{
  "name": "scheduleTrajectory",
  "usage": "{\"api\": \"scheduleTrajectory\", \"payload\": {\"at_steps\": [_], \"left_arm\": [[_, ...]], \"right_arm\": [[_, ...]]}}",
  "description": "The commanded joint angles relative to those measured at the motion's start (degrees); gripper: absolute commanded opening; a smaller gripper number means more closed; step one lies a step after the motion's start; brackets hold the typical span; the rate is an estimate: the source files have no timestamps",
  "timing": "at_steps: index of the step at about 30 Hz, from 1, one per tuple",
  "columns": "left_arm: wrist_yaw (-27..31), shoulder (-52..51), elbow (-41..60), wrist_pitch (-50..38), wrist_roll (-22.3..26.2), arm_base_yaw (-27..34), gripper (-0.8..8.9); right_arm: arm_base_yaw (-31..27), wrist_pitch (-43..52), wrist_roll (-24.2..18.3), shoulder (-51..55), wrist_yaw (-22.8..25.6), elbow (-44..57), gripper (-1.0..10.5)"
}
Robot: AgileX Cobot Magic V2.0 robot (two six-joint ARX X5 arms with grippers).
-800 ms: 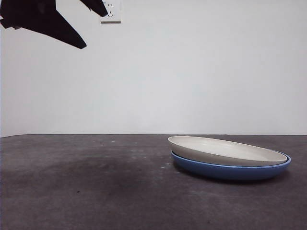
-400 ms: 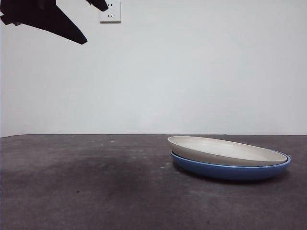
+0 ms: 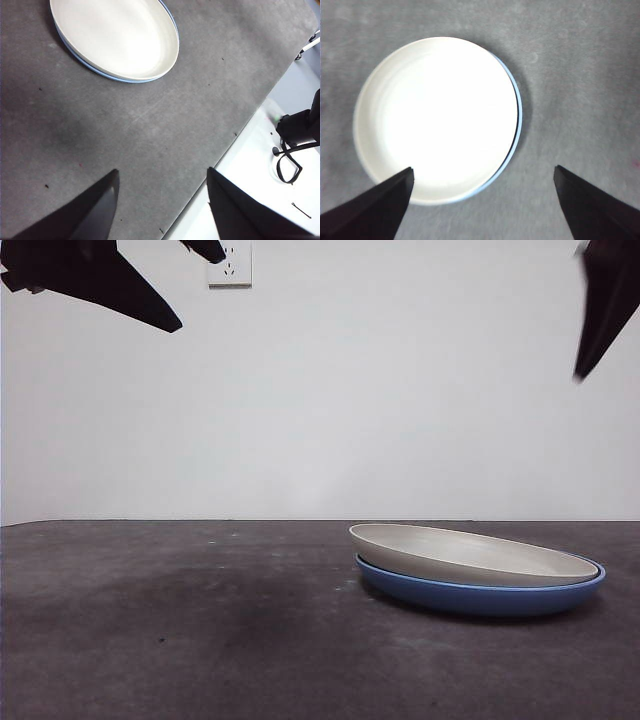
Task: Pick up the white plate, put it on the blue plate, put it on desk
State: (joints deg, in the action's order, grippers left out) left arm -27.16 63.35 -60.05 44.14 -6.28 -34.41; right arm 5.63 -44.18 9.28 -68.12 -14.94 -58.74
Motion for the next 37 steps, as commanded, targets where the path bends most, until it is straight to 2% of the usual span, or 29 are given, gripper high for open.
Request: {"api": "scheduleTrajectory", "payload": {"at_steps": [1, 9, 19, 33, 37], "left_arm": [[-0.24, 0.24, -0.52, -0.44, 0.94, -0.59, 2.79], [-0.24, 0.24, -0.52, -0.46, 0.94, -0.59, 2.79], [-0.24, 0.26, -0.52, -0.46, 0.94, -0.59, 2.8], [-0.22, 0.24, -0.52, -0.48, 0.87, -0.59, 2.79], [-0.24, 0.26, -0.52, -0.46, 0.83, -0.59, 2.79]], "right_arm": [[0.13, 2.67, -0.13, -5.64, 0.0, -0.48, 4.5], [0.15, 9.64, -1.16, -17.33, 0.0, -0.48, 4.5], [0.24, 14.16, -1.25, -25.49, 0.0, -0.48, 4.4], [0.28, 15.65, -2.21, -28.96, 0.07, -0.48, 1.6], [0.28, 15.43, -2.16, -28.96, 1.05, -0.48, 1.4]]}}
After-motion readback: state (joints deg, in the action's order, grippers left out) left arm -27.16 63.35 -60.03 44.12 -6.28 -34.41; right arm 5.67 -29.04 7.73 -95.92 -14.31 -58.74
